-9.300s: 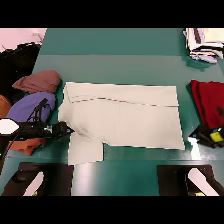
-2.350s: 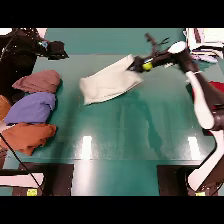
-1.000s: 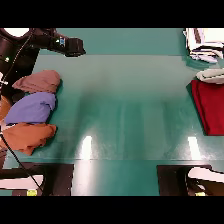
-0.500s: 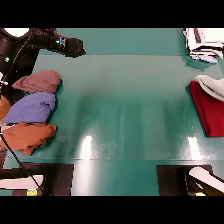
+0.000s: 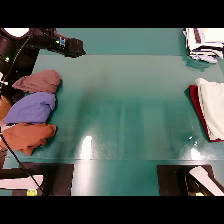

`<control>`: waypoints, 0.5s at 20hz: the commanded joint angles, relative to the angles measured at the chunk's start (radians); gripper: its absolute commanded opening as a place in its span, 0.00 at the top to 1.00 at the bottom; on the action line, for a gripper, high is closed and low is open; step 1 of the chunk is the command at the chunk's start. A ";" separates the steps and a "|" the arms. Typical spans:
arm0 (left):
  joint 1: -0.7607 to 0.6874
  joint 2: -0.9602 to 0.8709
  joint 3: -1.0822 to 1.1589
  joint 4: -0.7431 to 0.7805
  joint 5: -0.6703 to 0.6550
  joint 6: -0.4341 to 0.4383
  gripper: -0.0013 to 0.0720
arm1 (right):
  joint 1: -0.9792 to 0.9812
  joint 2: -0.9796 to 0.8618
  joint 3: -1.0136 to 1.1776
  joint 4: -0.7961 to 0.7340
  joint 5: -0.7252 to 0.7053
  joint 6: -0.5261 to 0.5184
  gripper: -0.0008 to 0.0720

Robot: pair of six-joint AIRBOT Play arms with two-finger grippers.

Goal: Fold the shirts.

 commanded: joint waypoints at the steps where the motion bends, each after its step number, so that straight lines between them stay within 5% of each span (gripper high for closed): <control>1: -0.001 0.000 0.000 0.001 0.004 0.000 0.95 | 0.112 0.052 0.045 0.077 -0.013 0.000 0.09; 5: -0.001 0.000 0.000 -0.004 -0.006 -0.002 0.95 | 0.428 0.066 0.121 0.119 -0.017 0.000 0.10; 7: -0.001 0.000 0.000 -0.004 0.005 -0.002 0.95 | 0.601 0.065 0.140 0.117 -0.026 0.000 0.37; 9: -0.001 0.000 0.000 -0.004 0.004 -0.002 0.95 | 0.758 0.065 0.158 0.109 -0.038 0.000 0.82; 10: -0.001 0.000 0.000 -0.004 0.004 -0.002 0.95 | 0.818 0.066 0.165 0.108 -0.042 -0.002 0.97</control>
